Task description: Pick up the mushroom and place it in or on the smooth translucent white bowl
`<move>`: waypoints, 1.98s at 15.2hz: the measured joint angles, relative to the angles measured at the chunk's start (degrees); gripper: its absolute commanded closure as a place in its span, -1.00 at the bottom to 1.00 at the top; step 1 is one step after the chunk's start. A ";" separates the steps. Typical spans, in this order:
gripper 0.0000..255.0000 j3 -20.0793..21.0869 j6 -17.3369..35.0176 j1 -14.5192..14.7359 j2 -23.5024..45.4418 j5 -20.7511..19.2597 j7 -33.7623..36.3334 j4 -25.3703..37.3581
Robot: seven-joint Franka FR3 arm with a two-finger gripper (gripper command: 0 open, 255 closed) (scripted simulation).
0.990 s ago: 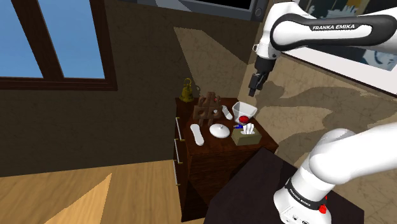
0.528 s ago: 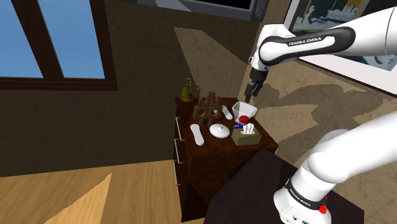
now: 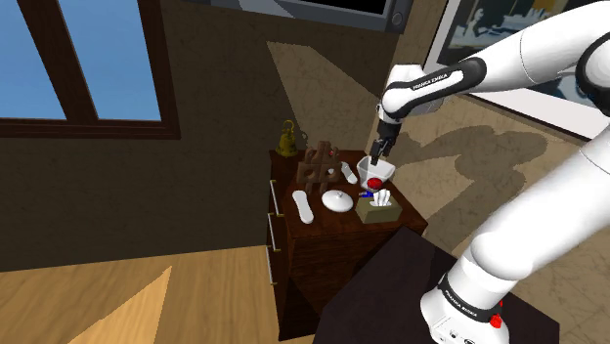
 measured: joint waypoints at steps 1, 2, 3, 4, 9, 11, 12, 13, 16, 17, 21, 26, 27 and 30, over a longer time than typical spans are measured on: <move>-1.00 -0.54 1.51 -0.22 1.66 0.19 -0.60 0.11; -1.00 -1.10 2.72 -0.44 3.37 0.49 -1.33 0.61; -1.00 -1.72 3.82 -0.61 5.99 1.19 -2.33 2.15; -1.00 -2.25 4.94 -0.89 7.96 1.69 -3.22 2.93; -1.00 -4.00 10.48 -2.63 18.51 5.44 -7.96 7.54; -1.00 -4.07 11.97 -3.45 22.69 7.23 -9.53 10.01; -1.00 -4.16 12.52 -4.32 25.23 8.41 -10.99 11.87; -1.00 -4.03 13.10 -4.84 27.43 9.32 -11.70 13.35; -1.00 -3.48 14.51 -7.22 34.18 12.06 -14.47 18.34; -1.00 -3.18 15.07 -7.90 36.31 12.84 -15.04 19.83; -1.00 -2.17 15.92 -10.75 43.65 15.10 -17.15 26.00; -1.00 -1.22 17.88 -12.23 47.98 16.35 -18.18 28.32; -1.00 -1.09 18.28 -12.36 48.42 16.50 -18.28 28.38; -1.00 -0.83 18.76 -12.67 48.99 16.87 -18.46 28.85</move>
